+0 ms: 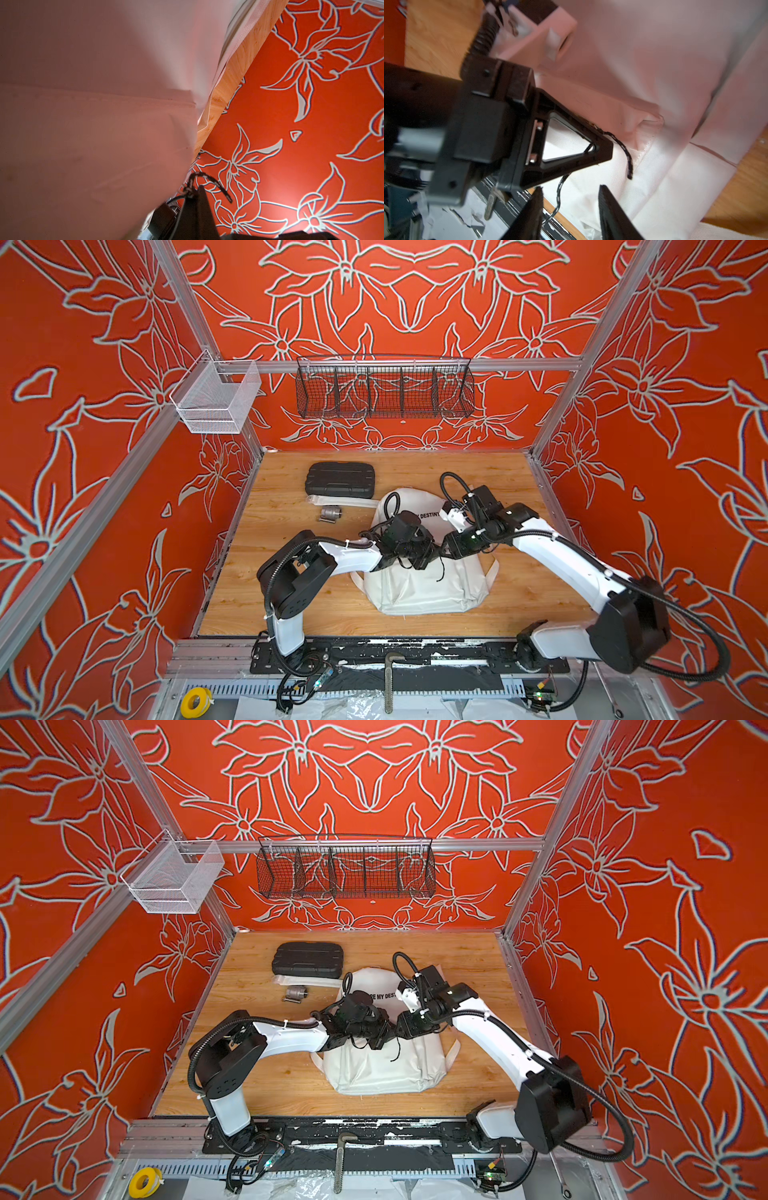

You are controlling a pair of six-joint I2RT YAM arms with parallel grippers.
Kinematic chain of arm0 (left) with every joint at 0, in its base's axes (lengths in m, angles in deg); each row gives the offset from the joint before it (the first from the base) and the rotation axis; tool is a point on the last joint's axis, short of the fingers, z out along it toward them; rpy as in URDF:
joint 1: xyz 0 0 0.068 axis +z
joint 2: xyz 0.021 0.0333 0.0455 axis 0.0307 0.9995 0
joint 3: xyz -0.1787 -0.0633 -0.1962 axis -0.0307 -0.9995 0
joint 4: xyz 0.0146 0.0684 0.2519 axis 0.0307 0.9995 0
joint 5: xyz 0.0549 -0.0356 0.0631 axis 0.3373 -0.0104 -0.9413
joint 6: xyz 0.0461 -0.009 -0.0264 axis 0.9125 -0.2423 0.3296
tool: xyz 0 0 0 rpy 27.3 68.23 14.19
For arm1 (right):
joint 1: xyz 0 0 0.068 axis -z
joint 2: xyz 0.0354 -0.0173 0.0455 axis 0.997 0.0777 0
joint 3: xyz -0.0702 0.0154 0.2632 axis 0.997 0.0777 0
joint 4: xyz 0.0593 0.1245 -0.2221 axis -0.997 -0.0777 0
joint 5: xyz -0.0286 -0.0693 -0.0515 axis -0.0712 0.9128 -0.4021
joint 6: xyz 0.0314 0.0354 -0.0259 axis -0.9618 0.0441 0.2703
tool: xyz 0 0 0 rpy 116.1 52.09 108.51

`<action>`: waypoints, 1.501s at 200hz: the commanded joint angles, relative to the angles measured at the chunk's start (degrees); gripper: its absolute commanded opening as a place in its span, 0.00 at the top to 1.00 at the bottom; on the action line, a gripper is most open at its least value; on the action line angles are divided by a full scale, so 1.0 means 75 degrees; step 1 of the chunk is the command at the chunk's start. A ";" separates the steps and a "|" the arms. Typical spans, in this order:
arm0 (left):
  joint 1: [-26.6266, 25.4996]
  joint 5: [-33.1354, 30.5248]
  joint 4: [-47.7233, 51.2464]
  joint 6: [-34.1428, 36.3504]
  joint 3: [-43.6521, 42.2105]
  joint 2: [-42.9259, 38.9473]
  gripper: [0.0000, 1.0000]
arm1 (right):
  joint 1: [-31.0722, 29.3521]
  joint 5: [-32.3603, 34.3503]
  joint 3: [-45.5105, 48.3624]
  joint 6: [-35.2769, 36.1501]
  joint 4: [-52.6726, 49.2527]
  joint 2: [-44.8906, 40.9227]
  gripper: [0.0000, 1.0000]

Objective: Pack the student bag

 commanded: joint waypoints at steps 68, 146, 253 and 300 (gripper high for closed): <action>0.0180 0.0201 -0.0378 0.0280 -0.0304 -0.0544 1.00 | 0.1775 -0.2056 0.2118 -0.2112 0.1804 -0.0558 0.52; 0.0174 0.0503 -0.0681 0.0233 -0.0300 -0.0485 1.00 | 0.1771 -0.2381 0.2451 -0.1508 0.2667 0.0186 0.50; 0.0137 0.0627 -0.0781 0.0245 -0.0131 -0.0401 1.00 | 0.1655 -0.3255 0.2535 -0.1640 0.4032 0.1092 0.88; 0.0213 0.0500 -0.0406 0.0381 -0.0645 -0.0902 1.00 | 0.1691 -0.2578 0.2626 -0.1905 0.3998 0.0970 1.00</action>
